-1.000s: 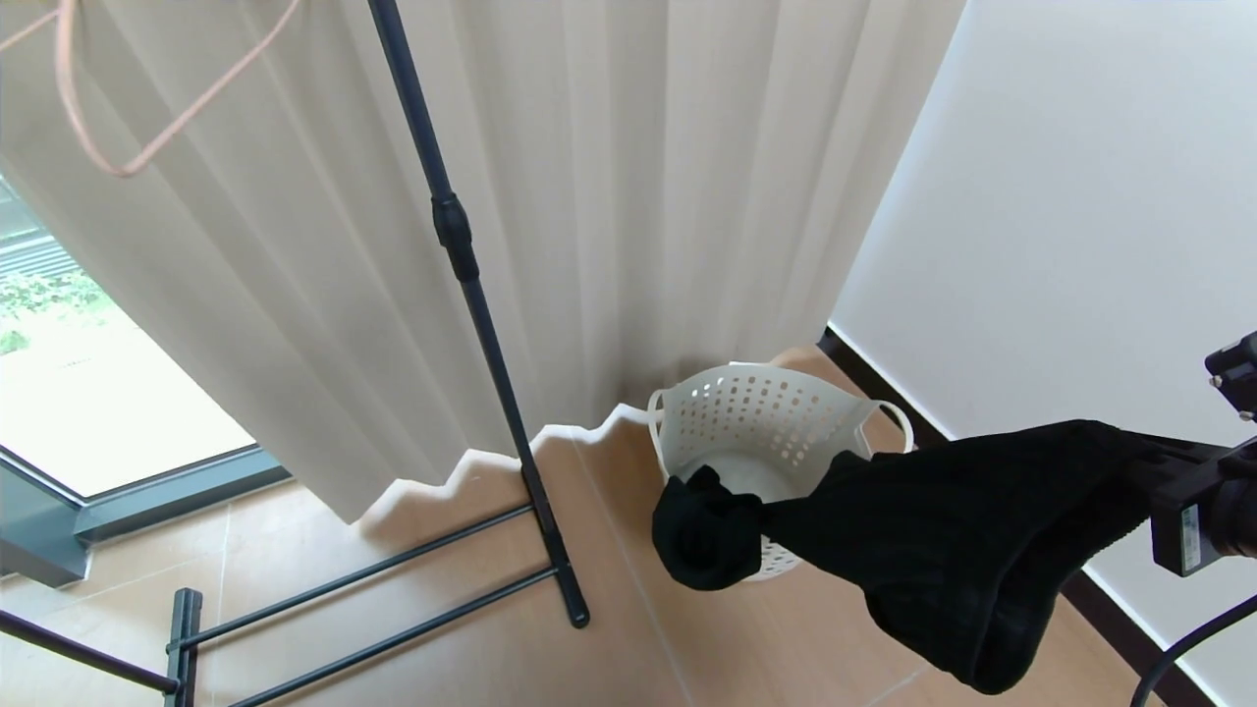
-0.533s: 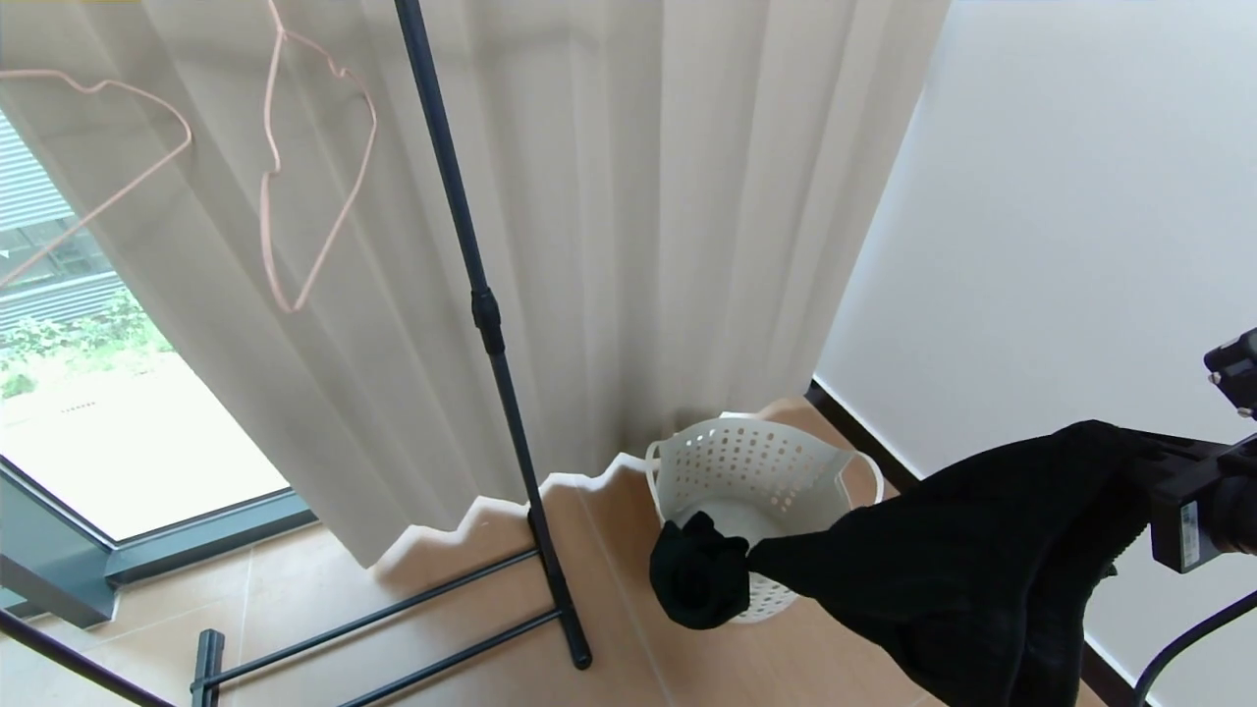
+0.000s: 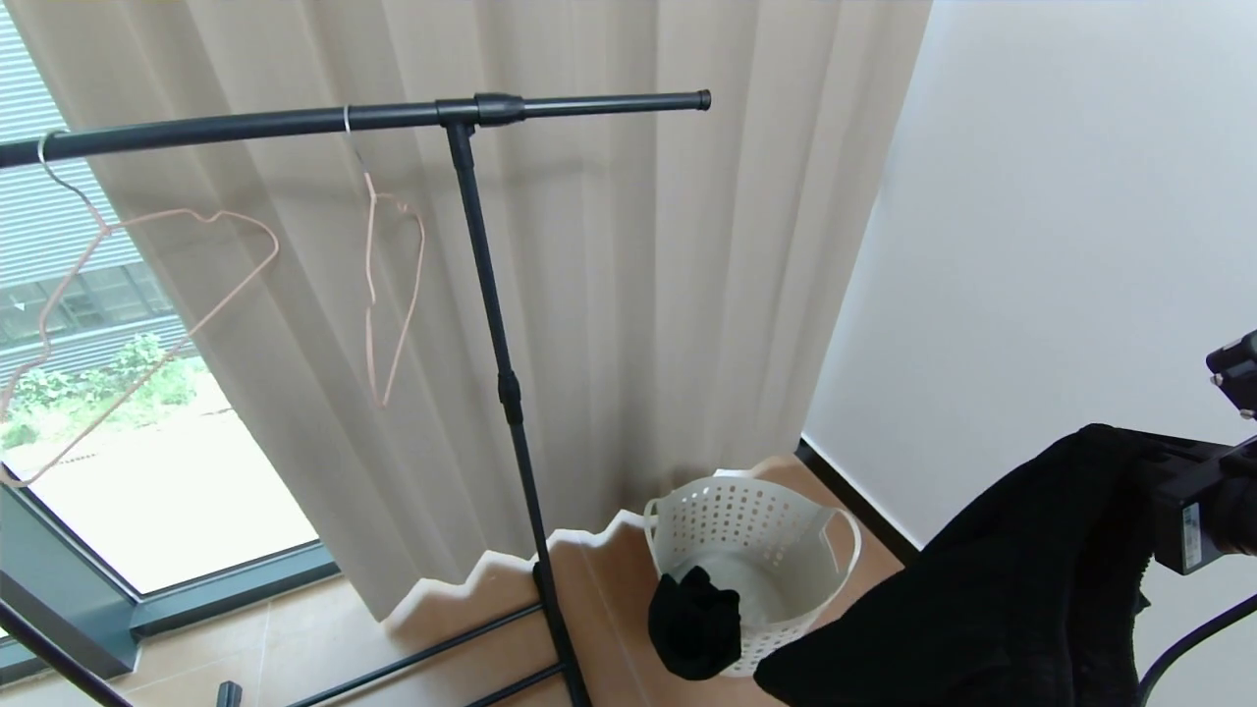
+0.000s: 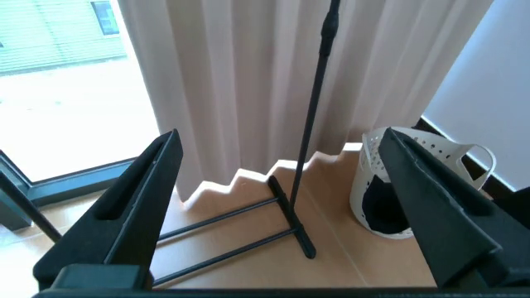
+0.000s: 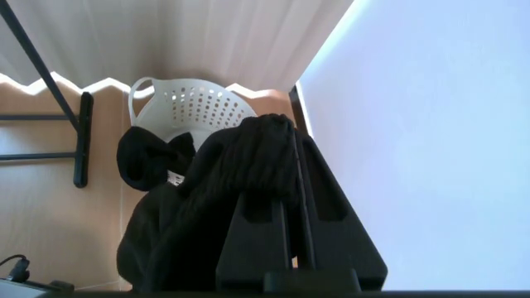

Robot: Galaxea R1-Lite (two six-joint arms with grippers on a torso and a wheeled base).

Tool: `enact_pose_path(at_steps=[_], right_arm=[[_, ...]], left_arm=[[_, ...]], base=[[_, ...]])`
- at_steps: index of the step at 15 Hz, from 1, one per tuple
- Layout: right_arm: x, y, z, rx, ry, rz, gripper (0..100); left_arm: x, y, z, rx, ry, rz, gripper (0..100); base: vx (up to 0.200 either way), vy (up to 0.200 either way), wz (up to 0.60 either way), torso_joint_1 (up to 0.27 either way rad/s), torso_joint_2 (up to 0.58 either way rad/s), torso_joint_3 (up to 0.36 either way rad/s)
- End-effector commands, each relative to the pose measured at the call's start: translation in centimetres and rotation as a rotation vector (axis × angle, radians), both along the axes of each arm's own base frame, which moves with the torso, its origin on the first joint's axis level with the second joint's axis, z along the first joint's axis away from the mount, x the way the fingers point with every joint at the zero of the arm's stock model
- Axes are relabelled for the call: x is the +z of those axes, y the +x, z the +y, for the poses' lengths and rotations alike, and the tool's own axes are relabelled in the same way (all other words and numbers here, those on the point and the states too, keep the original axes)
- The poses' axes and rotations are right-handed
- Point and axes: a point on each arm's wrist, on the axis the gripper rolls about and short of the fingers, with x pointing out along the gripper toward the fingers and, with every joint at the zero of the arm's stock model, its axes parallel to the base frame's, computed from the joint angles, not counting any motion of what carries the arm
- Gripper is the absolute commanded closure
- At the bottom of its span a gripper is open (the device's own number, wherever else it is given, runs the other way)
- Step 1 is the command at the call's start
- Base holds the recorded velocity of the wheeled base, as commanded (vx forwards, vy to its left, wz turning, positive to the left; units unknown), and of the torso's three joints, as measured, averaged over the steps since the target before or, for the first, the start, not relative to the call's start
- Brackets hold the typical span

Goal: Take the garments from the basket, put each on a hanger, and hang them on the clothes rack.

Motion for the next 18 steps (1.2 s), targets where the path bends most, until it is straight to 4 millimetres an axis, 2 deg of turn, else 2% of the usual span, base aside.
enact_pose_path(at_steps=[1, 8, 12, 18], right_arm=[[-0.1, 0.0, 0.0, -0.001, -0.001, 0.002, 100], [-0.8, 0.9, 0.1, -0.003, -0.013, 0.045, 100], [-0.5, 0.8, 0.1, -0.002, -0.009, 0.032, 100], [-0.5, 1.0, 0.4, 0.019, -0.001, 0.001, 100]], left_arm=[[0.0, 0.0, 0.0, 0.000, 0.002, 0.001, 0], [-0.1, 0.0, 0.0, 0.005, 0.000, 0.001, 0], [-0.1, 0.0, 0.0, 0.000, 0.040, 0.005, 0], [-0.1, 0.0, 0.0, 0.007, 0.009, 0.000, 0]], base=[[0.000, 0.000, 0.00, 0.222, -0.54, -0.173], [0.000, 0.000, 0.00, 0.245, -0.57, -0.296], [0.000, 0.000, 0.00, 0.184, -0.39, -0.227], [0.000, 0.000, 0.00, 0.165, -0.36, -0.196]])
